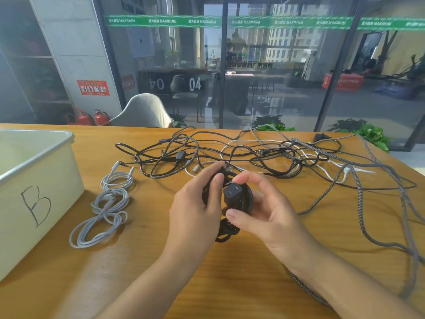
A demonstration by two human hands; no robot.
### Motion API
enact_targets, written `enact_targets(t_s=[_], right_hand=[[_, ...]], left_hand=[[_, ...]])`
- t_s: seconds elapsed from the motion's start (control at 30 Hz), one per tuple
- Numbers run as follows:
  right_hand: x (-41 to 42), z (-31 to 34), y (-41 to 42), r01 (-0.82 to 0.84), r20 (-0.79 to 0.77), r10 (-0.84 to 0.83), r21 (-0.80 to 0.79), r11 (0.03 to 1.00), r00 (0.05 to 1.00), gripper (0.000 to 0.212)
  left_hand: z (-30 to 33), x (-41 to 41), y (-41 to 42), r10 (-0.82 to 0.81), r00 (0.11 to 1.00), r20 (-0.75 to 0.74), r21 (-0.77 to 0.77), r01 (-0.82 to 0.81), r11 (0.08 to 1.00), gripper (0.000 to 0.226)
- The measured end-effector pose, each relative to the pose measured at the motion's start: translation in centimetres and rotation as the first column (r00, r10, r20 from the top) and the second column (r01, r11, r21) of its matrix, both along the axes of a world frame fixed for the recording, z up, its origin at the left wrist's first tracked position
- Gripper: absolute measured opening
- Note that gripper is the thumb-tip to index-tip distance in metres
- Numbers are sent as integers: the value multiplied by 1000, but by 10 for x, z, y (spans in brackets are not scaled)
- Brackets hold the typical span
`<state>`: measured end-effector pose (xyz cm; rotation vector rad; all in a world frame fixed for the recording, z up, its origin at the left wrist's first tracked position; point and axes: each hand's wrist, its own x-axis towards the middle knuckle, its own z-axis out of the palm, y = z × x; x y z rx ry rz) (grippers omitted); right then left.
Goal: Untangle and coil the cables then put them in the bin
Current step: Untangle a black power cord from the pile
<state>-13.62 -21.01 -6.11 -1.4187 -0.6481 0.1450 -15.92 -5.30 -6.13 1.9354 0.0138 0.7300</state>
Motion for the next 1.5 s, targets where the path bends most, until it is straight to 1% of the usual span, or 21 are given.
enact_targets(t_s=[0.07, 0.1, 0.23, 0.27, 0.3, 0.37, 0.43, 0.47, 0.53, 0.6, 0.7, 0.77, 0.87, 0.97, 1.07, 1.17, 1.2, 1.3, 1.4, 1.47, 1.5], right_hand=[[-1, -3, 4, 117, 133, -107, -74, 990, 985, 42], [-1, -4, 5, 163, 166, -146, -95, 982, 975, 41], [0, -8, 6, 222, 216, -183, -170, 960, 959, 38], [1, -9, 5, 261, 254, -209, -187, 947, 944, 38], [3, -10, 3, 330, 327, -253, -208, 921, 911, 37], [6, -11, -3, 462, 508, -299, -232, 856, 808, 32], [7, -11, -5, 488, 594, -285, -210, 847, 752, 28], [8, -11, -5, 482, 596, -287, -194, 854, 750, 28], [7, -10, -6, 472, 533, -324, -168, 865, 782, 27], [6, -9, -6, 438, 405, -354, -133, 889, 843, 23], [7, -6, -6, 360, 185, -347, -38, 932, 919, 19], [9, -6, -4, 349, 90, -349, 9, 937, 933, 20], [13, -10, -2, 346, 23, -347, 21, 938, 938, 26], [16, -13, 0, 313, 20, -312, -37, 949, 950, 20], [14, -14, 4, 282, 55, -277, -108, 953, 959, 15], [11, -14, 5, 318, 207, -289, -123, 940, 935, 14], [12, -14, 3, 334, 250, -296, -128, 934, 922, 15], [17, -10, -7, 333, 296, -284, -130, 934, 912, 16], [20, -5, -16, 307, 299, -260, -121, 944, 918, 13], [21, -3, -20, 302, 289, -262, -102, 948, 921, 9], [21, -2, -21, 304, 288, -264, -101, 947, 920, 8]], left_hand=[[-3, 0, -2, 16, 1000, -6, 23, -16, 1000, 30], [-4, 0, -3, 22, 1000, -12, 32, -22, 999, 29], [-7, 1, -6, 47, 998, -37, 86, -44, 995, 28], [-8, 1, -6, 56, 998, -33, 114, -52, 992, 29], [-9, 1, -6, 64, 998, -30, 142, -59, 988, 29], [-10, 2, -4, 70, 997, -31, 181, -63, 981, 29], [-10, 3, -2, 72, 997, -32, 207, -64, 976, 31], [-9, 3, -1, 71, 997, -27, 215, -64, 975, 32], [-9, 3, 0, 58, 998, -18, 214, -53, 975, 33], [-8, 2, 0, 45, 999, -13, 215, -41, 976, 35], [-6, 2, -1, 28, 1000, 3, 216, -28, 976, 37], [-6, 2, -2, 13, 1000, 14, 208, -15, 978, 37], [-9, 3, 1, -17, 1000, -9, 157, 18, 987, 36], [-14, 4, 3, -69, 996, -60, 43, 72, 996, 32], [-16, 7, 2, -104, 993, -56, -23, 103, 994, 28], [-14, 7, -3, -161, 986, -41, -82, 157, 984, 28], [-12, 7, -4, -192, 980, -45, -142, 184, 973, 30], [-6, 5, 0, -279, 955, -98, -341, 231, 911, 38], [-7, 10, 9, -373, 918, -136, -419, 288, 861, 32], [-8, 12, 13, -410, 899, -155, -432, 312, 847, 27], [-8, 13, 14, -421, 893, -160, -435, 320, 842, 28]])
